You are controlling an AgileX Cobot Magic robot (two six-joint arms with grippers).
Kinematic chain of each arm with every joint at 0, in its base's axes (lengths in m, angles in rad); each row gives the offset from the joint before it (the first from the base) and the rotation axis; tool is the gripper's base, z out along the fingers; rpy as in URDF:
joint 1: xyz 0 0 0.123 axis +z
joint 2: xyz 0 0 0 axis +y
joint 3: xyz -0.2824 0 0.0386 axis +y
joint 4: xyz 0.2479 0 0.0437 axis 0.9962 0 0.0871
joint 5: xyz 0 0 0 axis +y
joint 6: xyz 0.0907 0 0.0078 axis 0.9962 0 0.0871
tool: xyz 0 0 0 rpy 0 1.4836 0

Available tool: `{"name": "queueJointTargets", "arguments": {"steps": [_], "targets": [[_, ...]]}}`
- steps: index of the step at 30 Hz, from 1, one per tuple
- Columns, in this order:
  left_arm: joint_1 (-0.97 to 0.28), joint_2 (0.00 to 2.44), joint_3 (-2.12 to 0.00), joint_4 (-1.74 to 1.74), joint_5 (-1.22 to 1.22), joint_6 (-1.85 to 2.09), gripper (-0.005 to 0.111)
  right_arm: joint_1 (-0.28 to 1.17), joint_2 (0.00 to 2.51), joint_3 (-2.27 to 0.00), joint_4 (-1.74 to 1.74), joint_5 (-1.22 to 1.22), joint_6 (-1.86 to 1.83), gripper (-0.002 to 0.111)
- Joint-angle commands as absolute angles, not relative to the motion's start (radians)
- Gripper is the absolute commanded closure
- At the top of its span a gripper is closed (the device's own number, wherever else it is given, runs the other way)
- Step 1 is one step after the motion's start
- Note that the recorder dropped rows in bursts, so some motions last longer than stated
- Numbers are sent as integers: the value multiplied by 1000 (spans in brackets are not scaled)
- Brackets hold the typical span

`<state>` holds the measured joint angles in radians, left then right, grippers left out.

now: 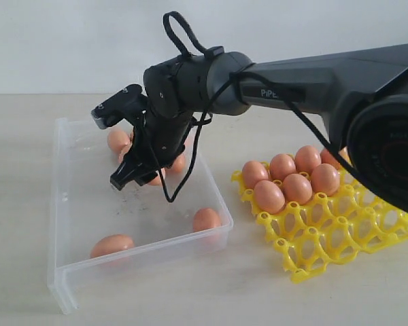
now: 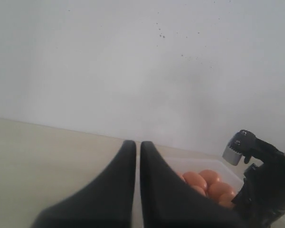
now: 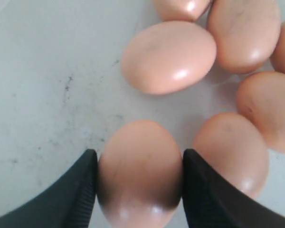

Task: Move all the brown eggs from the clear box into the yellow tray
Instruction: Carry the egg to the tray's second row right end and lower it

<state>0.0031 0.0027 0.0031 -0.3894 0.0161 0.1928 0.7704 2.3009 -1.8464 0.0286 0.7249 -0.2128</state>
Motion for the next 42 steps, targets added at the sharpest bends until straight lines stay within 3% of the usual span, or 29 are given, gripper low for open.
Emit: {"name": "queueJointTargets", "arguments": {"steps": [1, 12, 16, 20, 24, 27, 31, 38, 42], "targets": [[-24, 0, 0, -400, 0, 185, 103, 778, 2226, -1782, 165, 761, -322, 109], [-24, 0, 0, -400, 0, 185, 103, 778, 1975, -1512, 458, 700, -625, 109], [-24, 0, 0, -400, 0, 185, 103, 778, 1822, -1279, 459, 504, -629, 109], [-24, 0, 0, -400, 0, 185, 103, 778, 1590, -899, 535, -59, -627, 109], [-24, 0, 0, -400, 0, 185, 103, 778, 1381, -428, 486, -816, -308, 109], [-24, 0, 0, -400, 0, 185, 103, 776, 1361, -223, 490, -1147, -180, 109], [-24, 0, 0, -400, 0, 185, 103, 665, 1361, -193, 601, -1027, -164, 109], [-21, 0, 0, -400, 0, 185, 103, 347, 1363, -298, 379, -738, -40, 109], [-21, 0, 0, -400, 0, 185, 103, 249, 1416, -380, 238, -587, 57, 109]]}}
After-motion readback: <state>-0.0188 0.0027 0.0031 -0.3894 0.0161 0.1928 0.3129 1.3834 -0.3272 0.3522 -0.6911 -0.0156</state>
